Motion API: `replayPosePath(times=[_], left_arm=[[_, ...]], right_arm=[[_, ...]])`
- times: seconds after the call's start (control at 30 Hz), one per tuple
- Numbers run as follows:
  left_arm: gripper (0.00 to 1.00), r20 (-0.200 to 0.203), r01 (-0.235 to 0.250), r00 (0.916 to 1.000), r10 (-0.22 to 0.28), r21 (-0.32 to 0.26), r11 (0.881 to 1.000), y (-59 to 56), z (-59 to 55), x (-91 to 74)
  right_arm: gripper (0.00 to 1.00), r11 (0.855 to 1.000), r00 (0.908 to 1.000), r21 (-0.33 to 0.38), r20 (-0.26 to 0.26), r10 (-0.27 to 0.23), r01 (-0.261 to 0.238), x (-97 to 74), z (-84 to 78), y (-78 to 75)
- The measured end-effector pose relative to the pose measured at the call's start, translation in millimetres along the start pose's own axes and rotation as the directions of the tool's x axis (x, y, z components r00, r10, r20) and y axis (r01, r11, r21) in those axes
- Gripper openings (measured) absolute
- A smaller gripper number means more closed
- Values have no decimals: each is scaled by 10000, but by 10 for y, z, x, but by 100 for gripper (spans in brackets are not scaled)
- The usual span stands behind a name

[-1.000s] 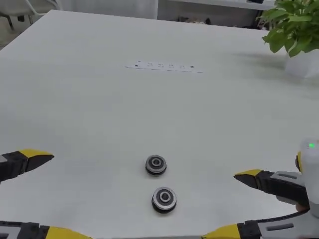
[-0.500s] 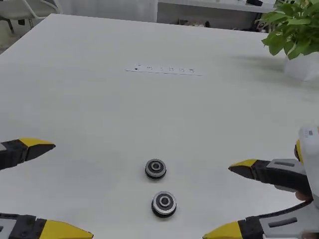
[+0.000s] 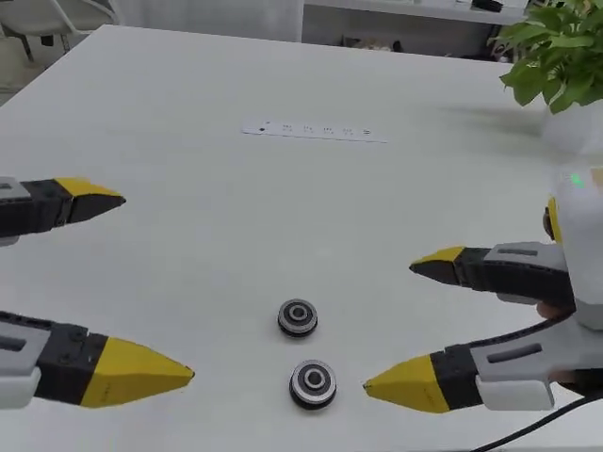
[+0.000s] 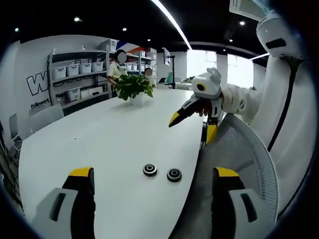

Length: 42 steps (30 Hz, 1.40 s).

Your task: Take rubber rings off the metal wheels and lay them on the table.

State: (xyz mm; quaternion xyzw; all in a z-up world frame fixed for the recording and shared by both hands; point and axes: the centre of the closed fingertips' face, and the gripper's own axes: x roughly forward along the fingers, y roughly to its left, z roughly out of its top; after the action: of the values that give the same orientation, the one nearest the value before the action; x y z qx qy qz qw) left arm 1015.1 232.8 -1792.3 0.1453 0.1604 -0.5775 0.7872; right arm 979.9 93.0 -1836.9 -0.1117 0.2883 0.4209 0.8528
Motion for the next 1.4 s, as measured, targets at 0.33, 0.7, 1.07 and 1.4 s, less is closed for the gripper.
replayPosePath(times=[0.33,0.7,1.07,1.4], left_arm=[[92,19,851,9963,-857,987,9915,-38,218,233],[75,1000,1144,9856,-1367,2028,9725,-128,492,658],[59,1551,1997,9624,-2228,1517,9681,-367,374,1005],[45,1078,2446,9571,-2690,1975,9493,-483,23,1175]], right_arm=[[71,9962,9996,-842,176,233,-218,158,241,-16],[62,9920,9955,-879,200,927,-906,410,168,4],[47,9896,9892,73,294,1434,-1436,532,-78,22],[39,9865,9861,14,-252,1639,-1640,630,-269,36]])
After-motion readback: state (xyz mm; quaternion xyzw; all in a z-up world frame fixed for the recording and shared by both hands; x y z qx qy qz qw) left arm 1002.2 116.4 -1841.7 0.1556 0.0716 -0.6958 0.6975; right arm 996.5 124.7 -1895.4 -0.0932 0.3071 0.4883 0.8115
